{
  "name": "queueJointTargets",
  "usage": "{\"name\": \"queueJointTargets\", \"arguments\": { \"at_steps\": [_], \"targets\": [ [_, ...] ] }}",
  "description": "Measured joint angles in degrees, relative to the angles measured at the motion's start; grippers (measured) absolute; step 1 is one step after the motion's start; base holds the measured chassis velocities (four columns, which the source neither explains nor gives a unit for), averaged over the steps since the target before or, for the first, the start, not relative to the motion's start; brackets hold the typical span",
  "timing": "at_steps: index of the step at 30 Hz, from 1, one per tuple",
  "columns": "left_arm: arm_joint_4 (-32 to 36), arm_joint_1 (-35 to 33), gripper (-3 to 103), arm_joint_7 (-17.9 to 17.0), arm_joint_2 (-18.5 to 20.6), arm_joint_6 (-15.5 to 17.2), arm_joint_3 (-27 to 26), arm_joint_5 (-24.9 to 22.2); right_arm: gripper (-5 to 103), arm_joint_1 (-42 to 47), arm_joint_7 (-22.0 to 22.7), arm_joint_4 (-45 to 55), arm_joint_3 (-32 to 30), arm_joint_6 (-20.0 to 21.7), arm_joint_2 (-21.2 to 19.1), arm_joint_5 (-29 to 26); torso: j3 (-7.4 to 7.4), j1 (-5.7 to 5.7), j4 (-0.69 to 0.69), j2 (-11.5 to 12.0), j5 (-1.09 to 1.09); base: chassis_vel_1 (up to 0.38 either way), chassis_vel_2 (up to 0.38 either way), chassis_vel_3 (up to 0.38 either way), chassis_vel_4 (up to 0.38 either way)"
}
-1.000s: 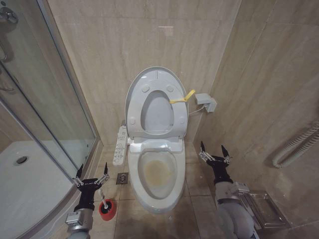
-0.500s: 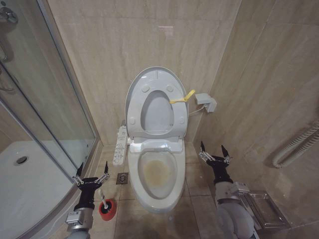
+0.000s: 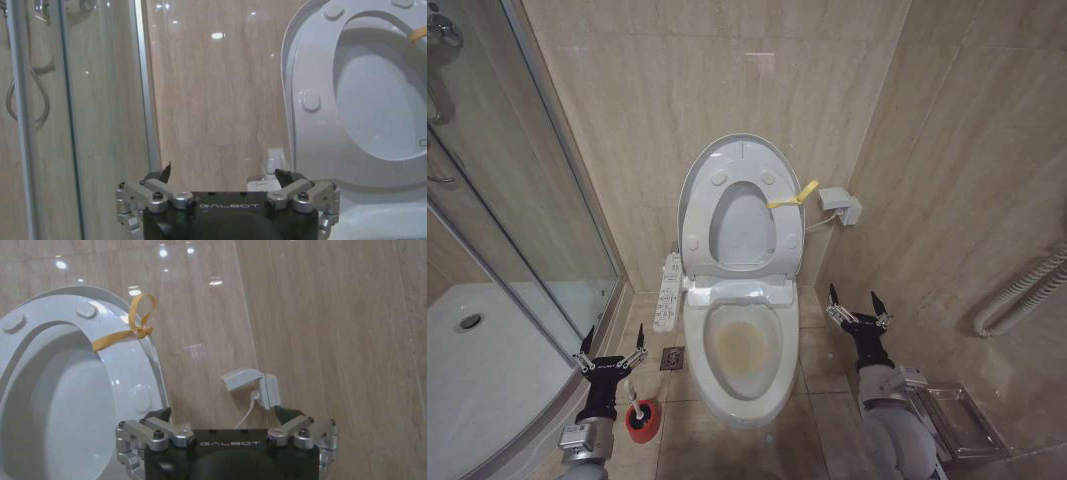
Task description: Open the toilet lid, clean the toilet bowl with a toilet brush, close the toilet lid, and flush.
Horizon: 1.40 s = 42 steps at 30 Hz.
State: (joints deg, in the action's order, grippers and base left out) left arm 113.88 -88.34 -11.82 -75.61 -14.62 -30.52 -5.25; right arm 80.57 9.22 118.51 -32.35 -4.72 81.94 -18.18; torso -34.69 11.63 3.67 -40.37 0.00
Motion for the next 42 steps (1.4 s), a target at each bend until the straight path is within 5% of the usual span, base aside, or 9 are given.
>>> {"name": "queueJointTargets", "arguments": {
  "at_steps": [14,28,36,42],
  "targets": [
    [0.0,0.0,100,0.02,0.0,0.02,0.0,-0.05,100,0.71,-0.2,0.05,-0.12,-0.14,0.2,0.51,0.0,0.0,-0.02,0.0,0.0,0.0,0.0,0.0,0.0],
    [-0.02,0.01,100,0.03,0.01,0.03,0.01,-0.06,100,22.47,-8.49,2.61,-5.41,-6.64,7.7,17.09,0.01,-0.01,0.01,0.0,-0.01,0.0,0.0,0.0,0.0],
    [-0.02,0.01,100,0.03,0.01,0.02,0.0,-0.06,100,22.36,-8.99,2.36,-5.43,-7.12,7.88,17.44,0.0,-0.01,0.0,0.0,-0.01,0.0,0.0,0.0,0.0],
    [-0.02,0.0,100,0.03,0.01,0.02,0.01,-0.06,100,11.96,-12.3,-5.48,-2.54,-11.01,7.82,14.76,0.0,0.0,-0.02,0.0,0.0,0.0,0.0,0.0,0.0]
  ]
}}
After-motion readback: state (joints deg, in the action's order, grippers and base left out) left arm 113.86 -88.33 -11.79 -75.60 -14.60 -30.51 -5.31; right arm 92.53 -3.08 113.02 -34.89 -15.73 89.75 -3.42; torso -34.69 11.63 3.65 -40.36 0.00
